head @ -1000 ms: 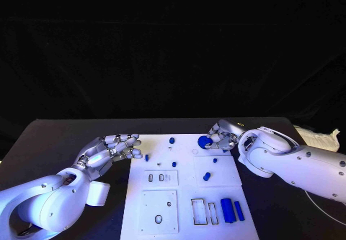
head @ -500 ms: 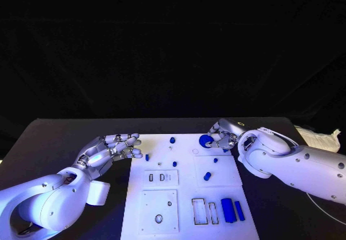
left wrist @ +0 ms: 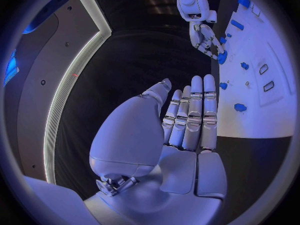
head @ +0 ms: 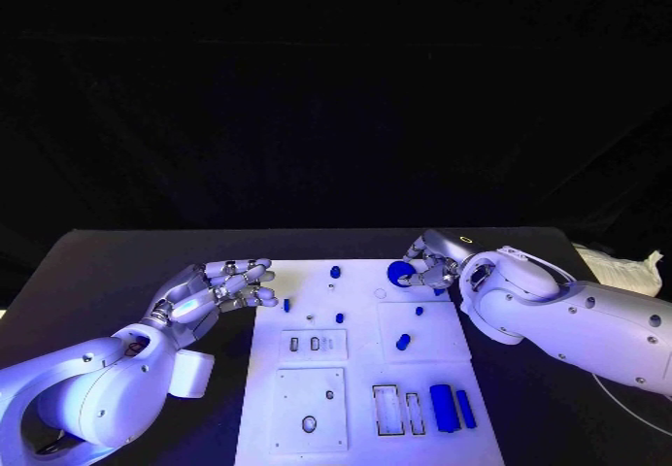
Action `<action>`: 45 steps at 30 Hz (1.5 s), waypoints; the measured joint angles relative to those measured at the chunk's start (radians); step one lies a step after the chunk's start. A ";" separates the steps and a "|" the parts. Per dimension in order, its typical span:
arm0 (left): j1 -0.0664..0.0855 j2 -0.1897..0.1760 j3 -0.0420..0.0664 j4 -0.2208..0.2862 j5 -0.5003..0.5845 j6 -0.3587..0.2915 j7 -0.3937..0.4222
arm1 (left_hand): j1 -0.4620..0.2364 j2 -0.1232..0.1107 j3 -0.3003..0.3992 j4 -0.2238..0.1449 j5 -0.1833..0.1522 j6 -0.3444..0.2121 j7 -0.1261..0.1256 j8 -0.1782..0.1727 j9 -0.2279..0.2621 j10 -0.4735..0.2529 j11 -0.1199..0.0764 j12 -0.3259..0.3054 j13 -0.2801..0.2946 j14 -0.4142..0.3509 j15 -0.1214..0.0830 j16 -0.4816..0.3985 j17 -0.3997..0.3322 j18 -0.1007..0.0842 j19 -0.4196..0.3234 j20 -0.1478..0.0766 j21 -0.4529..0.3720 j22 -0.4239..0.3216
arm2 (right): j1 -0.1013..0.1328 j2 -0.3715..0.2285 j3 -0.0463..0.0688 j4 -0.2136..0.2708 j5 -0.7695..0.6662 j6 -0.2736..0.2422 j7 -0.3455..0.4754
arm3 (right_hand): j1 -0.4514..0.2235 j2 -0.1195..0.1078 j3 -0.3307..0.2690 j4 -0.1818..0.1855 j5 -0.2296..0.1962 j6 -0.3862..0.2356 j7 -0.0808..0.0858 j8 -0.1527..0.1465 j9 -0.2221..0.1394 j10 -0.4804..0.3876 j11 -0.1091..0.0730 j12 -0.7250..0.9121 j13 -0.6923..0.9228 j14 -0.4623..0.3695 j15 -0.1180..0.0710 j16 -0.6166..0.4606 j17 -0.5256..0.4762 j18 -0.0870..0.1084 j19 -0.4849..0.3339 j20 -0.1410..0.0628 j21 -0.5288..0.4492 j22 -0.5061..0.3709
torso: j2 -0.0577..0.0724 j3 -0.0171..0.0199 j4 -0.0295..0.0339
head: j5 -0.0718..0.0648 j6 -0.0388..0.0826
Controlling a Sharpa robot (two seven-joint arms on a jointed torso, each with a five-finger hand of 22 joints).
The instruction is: Assemble the parts on the task board
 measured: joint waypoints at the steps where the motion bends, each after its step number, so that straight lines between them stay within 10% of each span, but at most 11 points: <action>1: 0.000 0.000 0.000 0.000 0.000 0.000 0.000 | 0.000 0.000 0.000 0.000 0.000 0.000 0.000 0.000 0.000 0.000 0.000 0.000 0.000 0.000 0.000 0.000 0.000 0.000 0.000 0.000 0.000 0.000 | 0.000 0.002 0.000 -0.002 0.000 0.002 -0.001 | 0.000 0.000 0.000 0.000 0.000 -0.002 -0.002 0.000 0.000 0.000 0.000 0.000 0.000 0.000 0.000 0.000 0.000 0.000 0.000 0.000 0.000 0.000 | 0.000 0.0000 0.0000 | 0.000 0.000; 30: 0.000 0.001 0.000 -0.001 0.000 0.002 -0.002 | 0.000 0.000 0.000 0.000 0.000 0.000 0.000 0.000 0.000 0.000 0.000 0.000 0.000 0.000 0.000 0.000 0.000 0.000 0.000 0.000 0.000 0.000 | -0.009 0.021 0.000 -0.005 -0.042 -0.002 -0.010 | 0.039 0.052 0.036 -0.012 -0.056 0.092 -0.024 0.066 0.022 0.004 -0.024 0.060 0.001 0.000 -0.011 0.013 0.000 0.000 0.018 -0.018 0.019 0.000 | 0.000 -0.0003 0.0001 | 0.000 -0.002; 45: 0.000 0.001 -0.001 -0.004 0.000 0.003 -0.004 | 0.000 0.000 0.000 0.000 0.000 0.000 0.000 0.000 0.000 0.000 0.000 -0.006 0.000 0.000 0.000 -0.008 0.001 0.000 0.000 0.000 0.000 0.001 | -0.013 0.038 0.000 0.143 -0.173 -0.074 -0.041 | 0.046 0.060 0.048 -0.012 -0.064 0.092 -0.024 0.066 0.022 0.001 -0.028 0.062 0.002 0.000 -0.018 0.012 0.000 0.000 0.021 -0.022 0.023 0.000 | -0.001 -0.0001 0.0008 | 0.003 0.002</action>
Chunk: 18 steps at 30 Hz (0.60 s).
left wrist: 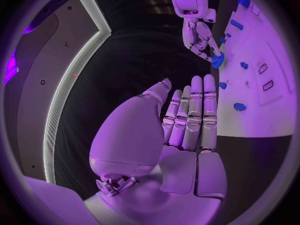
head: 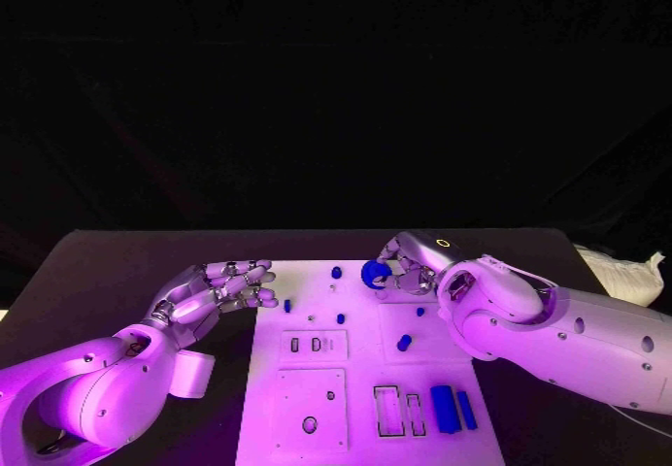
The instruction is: Assemble the parts on the task board
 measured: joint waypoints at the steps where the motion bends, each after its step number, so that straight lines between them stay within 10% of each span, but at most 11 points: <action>1: 0.000 0.000 0.000 0.000 0.000 0.000 0.000 | 0.000 0.000 0.000 0.000 0.000 0.000 0.000 0.000 0.000 0.000 0.000 0.000 0.000 0.000 0.000 0.000 0.000 0.000 0.000 0.000 0.000 0.000 | 0.000 0.005 0.000 0.009 -0.008 -0.003 -0.002 | 0.000 0.000 0.000 0.000 0.000 0.000 0.000 0.000 0.000 0.000 0.000 0.000 0.000 0.000 0.000 0.000 0.000 0.000 0.000 0.000 0.000 0.000 | 0.000 -0.0001 0.0004 | 0.000 0.000; 18: 0.000 0.002 0.000 0.000 0.000 0.003 -0.003 | 0.000 0.000 0.000 0.000 0.000 0.000 0.000 0.000 0.000 0.000 0.000 0.000 0.000 0.000 0.000 0.000 0.000 0.000 0.000 0.000 0.000 0.000 | -0.016 0.137 -0.008 -0.032 -0.084 -0.007 -0.015 | 0.000 0.000 0.007 0.002 -0.001 -0.002 -0.002 -0.003 0.000 0.000 0.000 0.000 0.000 0.000 0.000 0.000 0.000 -0.011 0.004 -0.004 0.000 0.000 | 0.001 -0.0010 0.0016 | 0.010 -0.002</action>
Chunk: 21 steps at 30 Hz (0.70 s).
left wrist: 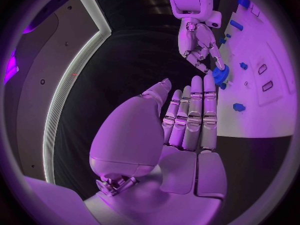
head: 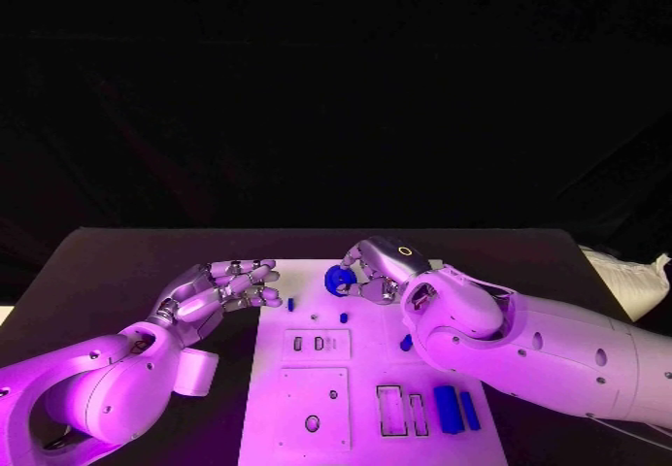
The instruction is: Assemble the parts on the task board
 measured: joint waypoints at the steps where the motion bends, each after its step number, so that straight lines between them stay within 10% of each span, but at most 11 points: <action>1: 0.000 0.000 0.000 0.000 0.000 0.000 0.000 | 0.000 0.000 0.000 0.000 0.000 0.000 0.000 0.000 0.000 0.000 0.000 0.000 0.000 0.000 0.000 0.000 0.000 0.000 0.000 0.000 0.000 0.000 | 0.000 0.006 -0.001 -0.006 -0.001 0.002 0.000 | 0.000 0.000 0.000 0.000 0.000 0.000 0.000 0.000 0.000 0.000 0.000 0.000 0.000 0.000 0.000 0.000 0.000 0.000 0.000 0.000 0.000 0.000 | 0.000 -0.0001 -0.0001 | 0.000 0.000; 21: 0.000 0.003 0.000 0.000 0.000 0.002 -0.002 | 0.000 0.000 0.000 0.000 0.000 0.000 0.000 0.000 0.000 0.000 0.000 0.000 0.000 0.000 0.000 0.000 0.000 0.000 0.000 0.000 0.000 0.000 | -0.013 0.059 -0.006 -0.073 -0.014 0.035 0.001 | -0.028 -0.025 0.011 0.028 -0.056 -0.055 0.011 -0.056 0.006 0.003 0.018 -0.034 -0.001 0.000 0.012 -0.001 0.000 0.000 -0.001 0.008 0.000 0.000 | 0.000 0.0006 -0.0016 | 0.002 -0.004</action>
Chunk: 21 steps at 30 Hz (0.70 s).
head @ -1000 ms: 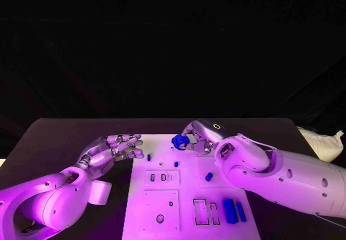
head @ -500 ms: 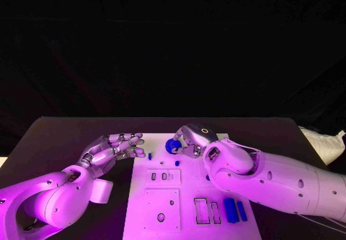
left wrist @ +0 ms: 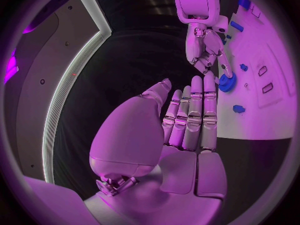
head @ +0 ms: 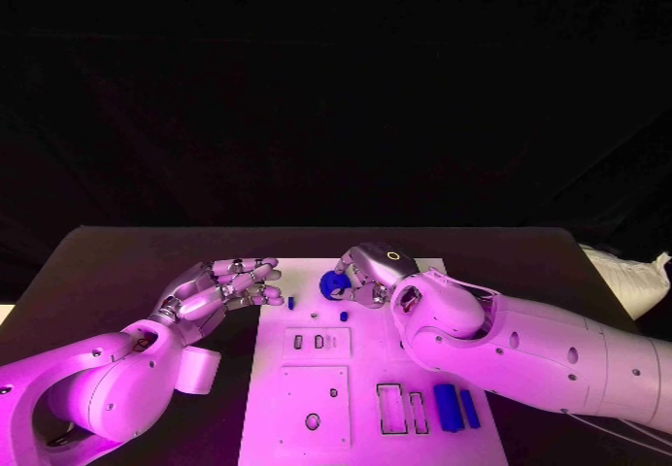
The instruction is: Assemble the parts on the task board
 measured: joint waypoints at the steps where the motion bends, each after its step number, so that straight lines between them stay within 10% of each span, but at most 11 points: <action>1: 0.000 0.000 0.000 0.000 0.000 0.000 0.000 | 0.000 0.000 0.000 0.000 0.000 0.000 0.000 0.000 0.000 0.000 0.000 0.000 0.000 0.000 0.000 0.000 0.000 0.000 0.000 0.000 0.000 0.000 | 0.000 0.001 0.000 -0.002 0.000 0.001 0.000 | -0.015 -0.006 -0.001 0.011 -0.027 -0.024 0.008 -0.019 -0.010 0.001 0.007 -0.011 -0.004 0.000 0.007 0.000 0.000 0.000 0.000 0.006 0.000 0.000 | 0.000 0.0000 -0.0001 | 0.000 0.000; 7: 0.000 0.000 0.000 0.000 0.000 0.001 -0.001 | 0.000 0.000 0.004 -0.004 0.000 0.000 0.000 0.000 0.000 0.000 0.000 0.000 0.000 0.000 0.000 0.000 0.001 0.000 0.000 0.000 0.004 0.002 | -0.001 0.003 -0.001 -0.012 0.001 0.009 -0.001 | -0.089 -0.048 -0.005 0.024 -0.046 -0.092 0.036 -0.044 -0.030 -0.001 0.027 -0.035 0.000 0.000 0.021 0.000 0.000 0.002 -0.002 0.026 0.000 0.000 | 0.000 0.0002 -0.0005 | 0.001 0.001; 21: 0.000 0.000 0.000 -0.001 0.000 0.001 -0.001 | 0.000 0.000 0.004 -0.004 0.000 0.000 0.000 0.000 0.000 0.000 0.000 0.000 0.000 0.000 0.000 0.000 0.001 0.000 0.000 0.000 0.004 0.002 | -0.006 -0.004 -0.002 -0.009 0.017 0.020 -0.001 | -0.179 0.008 -0.070 0.025 0.002 -0.048 0.021 -0.038 -0.021 -0.001 0.027 -0.028 0.000 0.000 0.028 0.004 0.000 0.002 -0.003 0.028 0.000 0.000 | 0.000 0.0011 -0.0001 | -0.001 0.003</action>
